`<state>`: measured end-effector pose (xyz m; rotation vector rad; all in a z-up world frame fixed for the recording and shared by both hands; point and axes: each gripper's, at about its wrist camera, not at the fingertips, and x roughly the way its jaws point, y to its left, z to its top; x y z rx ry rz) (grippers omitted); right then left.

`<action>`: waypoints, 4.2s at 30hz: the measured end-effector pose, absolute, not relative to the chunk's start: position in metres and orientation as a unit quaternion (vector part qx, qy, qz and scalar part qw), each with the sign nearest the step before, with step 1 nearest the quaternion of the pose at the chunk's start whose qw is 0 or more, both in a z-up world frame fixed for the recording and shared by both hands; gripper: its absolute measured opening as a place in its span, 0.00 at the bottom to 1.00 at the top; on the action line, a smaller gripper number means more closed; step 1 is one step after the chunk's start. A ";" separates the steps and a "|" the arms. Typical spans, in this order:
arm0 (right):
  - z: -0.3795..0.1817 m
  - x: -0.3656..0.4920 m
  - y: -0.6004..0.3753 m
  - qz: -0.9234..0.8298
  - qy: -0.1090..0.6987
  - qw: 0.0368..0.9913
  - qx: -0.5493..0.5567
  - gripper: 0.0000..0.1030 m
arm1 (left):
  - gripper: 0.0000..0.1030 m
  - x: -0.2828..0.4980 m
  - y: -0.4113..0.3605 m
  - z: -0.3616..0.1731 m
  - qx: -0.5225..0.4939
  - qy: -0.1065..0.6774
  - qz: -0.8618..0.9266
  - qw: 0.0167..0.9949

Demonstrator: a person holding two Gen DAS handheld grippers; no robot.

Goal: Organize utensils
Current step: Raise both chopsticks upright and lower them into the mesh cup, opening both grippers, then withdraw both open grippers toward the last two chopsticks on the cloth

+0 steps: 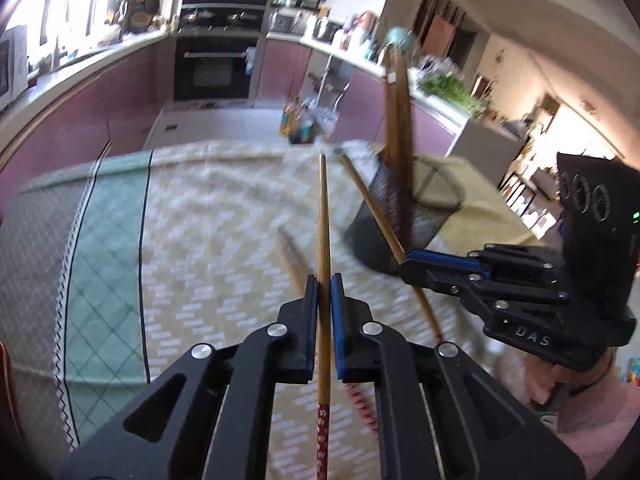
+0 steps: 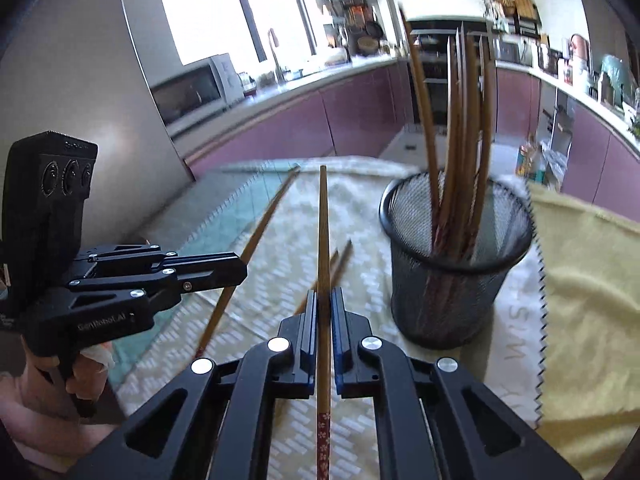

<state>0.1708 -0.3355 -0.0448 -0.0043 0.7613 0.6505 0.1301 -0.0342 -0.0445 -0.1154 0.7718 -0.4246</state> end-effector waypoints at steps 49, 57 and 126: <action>0.030 0.203 -0.395 0.268 0.264 0.926 0.018 0.05 | 0.07 0.176 -0.118 0.052 0.008 0.295 -0.265 0.918; 0.020 0.211 -0.386 0.267 0.288 0.920 0.009 0.05 | 0.07 0.187 -0.123 0.034 0.011 0.325 -0.264 0.908; -0.102 0.164 -0.310 0.314 0.447 0.836 -0.051 0.26 | 0.47 0.124 -0.036 -0.093 -0.023 0.410 -0.178 0.894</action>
